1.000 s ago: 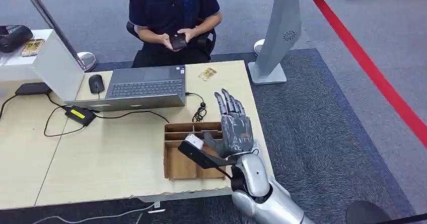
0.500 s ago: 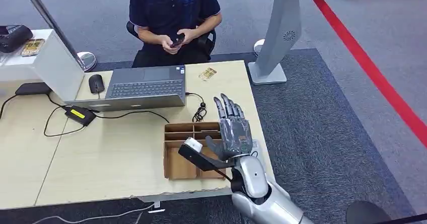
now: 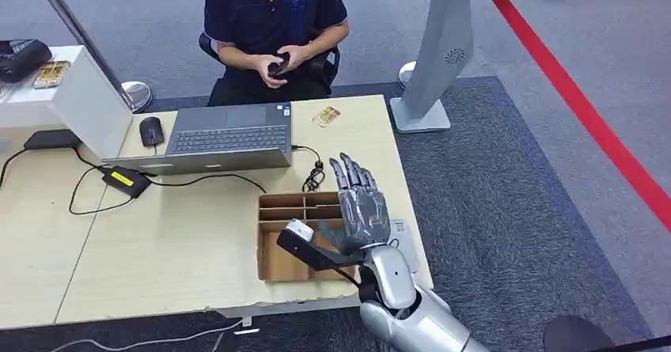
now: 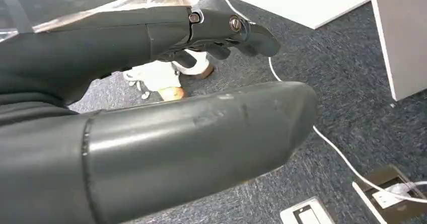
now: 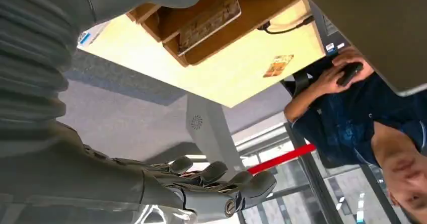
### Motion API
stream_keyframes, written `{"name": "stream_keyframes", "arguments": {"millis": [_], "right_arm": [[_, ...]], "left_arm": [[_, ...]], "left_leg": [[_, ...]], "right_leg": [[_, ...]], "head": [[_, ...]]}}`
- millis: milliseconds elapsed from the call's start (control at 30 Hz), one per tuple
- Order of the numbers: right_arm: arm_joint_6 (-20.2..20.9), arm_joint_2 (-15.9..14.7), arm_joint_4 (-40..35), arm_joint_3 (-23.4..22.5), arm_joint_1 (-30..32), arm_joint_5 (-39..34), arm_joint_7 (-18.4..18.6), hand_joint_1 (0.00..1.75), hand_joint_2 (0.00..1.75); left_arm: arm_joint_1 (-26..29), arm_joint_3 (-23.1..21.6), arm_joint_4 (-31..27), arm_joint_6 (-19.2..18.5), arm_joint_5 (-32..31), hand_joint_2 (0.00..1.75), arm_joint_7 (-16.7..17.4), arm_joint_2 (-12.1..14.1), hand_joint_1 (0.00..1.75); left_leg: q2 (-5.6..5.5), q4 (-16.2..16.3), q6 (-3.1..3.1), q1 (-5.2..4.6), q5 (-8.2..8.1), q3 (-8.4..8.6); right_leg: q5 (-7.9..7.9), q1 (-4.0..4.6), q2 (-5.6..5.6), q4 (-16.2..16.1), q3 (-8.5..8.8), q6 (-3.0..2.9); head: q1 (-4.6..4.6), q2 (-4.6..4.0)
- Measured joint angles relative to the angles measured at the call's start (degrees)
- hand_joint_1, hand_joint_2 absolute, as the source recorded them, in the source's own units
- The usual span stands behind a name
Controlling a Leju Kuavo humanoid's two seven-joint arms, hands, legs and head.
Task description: Pass the card to the sensor for recognition and then transmit it.
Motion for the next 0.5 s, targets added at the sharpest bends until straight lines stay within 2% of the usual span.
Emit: {"name": "stream_keyframes", "arguments": {"millis": [500], "right_arm": [[-2.82, 0.85, 4.92, 0.39, -1.61, -0.50, 0.33, 0.00, 1.75]], "left_arm": [[-0.19, -0.09, 0.00, -0.07, 0.07, 0.00, 0.18, 0.00, 0.00]], "left_leg": [[0.01, 0.00, 0.00, 0.00, 0.00, 0.00]], "right_leg": [[0.00, 0.00, 0.00, 0.00, 0.00, 0.00]], "head": [[0.00, 0.00]]}}
